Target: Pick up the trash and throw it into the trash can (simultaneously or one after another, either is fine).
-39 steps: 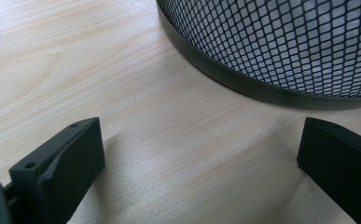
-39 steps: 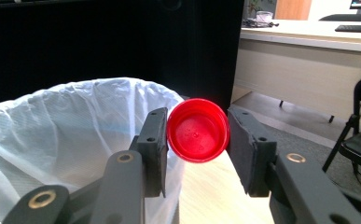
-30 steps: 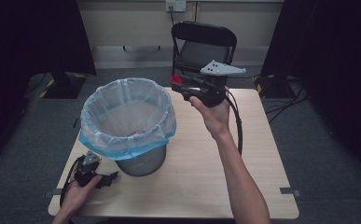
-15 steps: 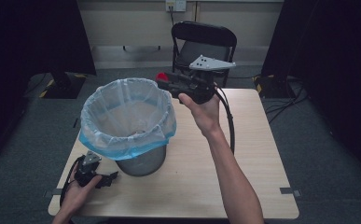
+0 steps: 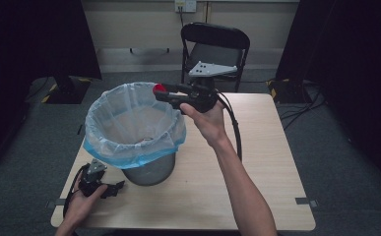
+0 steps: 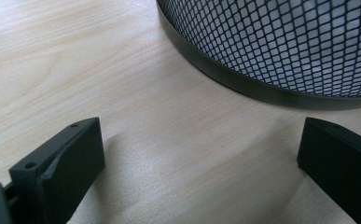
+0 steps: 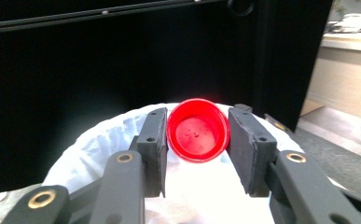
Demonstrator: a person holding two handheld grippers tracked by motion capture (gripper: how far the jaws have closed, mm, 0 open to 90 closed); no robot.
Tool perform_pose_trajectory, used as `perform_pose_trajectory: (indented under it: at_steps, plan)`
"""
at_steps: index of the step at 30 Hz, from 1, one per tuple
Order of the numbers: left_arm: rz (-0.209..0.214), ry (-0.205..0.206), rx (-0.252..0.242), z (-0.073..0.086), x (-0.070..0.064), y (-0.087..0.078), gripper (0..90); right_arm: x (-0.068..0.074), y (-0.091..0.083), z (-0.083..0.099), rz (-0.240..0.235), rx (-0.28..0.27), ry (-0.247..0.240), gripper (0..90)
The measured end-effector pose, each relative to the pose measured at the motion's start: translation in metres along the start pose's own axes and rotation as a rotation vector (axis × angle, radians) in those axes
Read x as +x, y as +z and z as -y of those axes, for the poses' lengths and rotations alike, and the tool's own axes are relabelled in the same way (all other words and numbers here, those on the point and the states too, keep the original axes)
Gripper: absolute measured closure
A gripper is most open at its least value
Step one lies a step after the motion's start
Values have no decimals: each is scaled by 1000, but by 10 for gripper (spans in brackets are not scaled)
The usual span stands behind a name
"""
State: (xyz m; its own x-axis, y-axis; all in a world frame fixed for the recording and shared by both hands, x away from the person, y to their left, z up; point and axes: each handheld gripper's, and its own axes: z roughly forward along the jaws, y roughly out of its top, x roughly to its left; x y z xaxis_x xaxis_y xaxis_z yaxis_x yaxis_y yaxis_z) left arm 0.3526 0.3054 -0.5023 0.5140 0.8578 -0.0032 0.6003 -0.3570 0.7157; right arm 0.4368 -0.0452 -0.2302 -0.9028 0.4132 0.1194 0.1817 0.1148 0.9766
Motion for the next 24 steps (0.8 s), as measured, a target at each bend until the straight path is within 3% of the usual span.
perform_pose_trajectory:
  at_steps: [9, 24]
  plan:
    - [0, 0, 0, 0, 0, 0, 1, 9, 15, 4, -36, 48, -21, 596]
    - [0, -1, -1, 0, 0, 0, 1, 10, 33, 16, -66, 125, -17, 579]
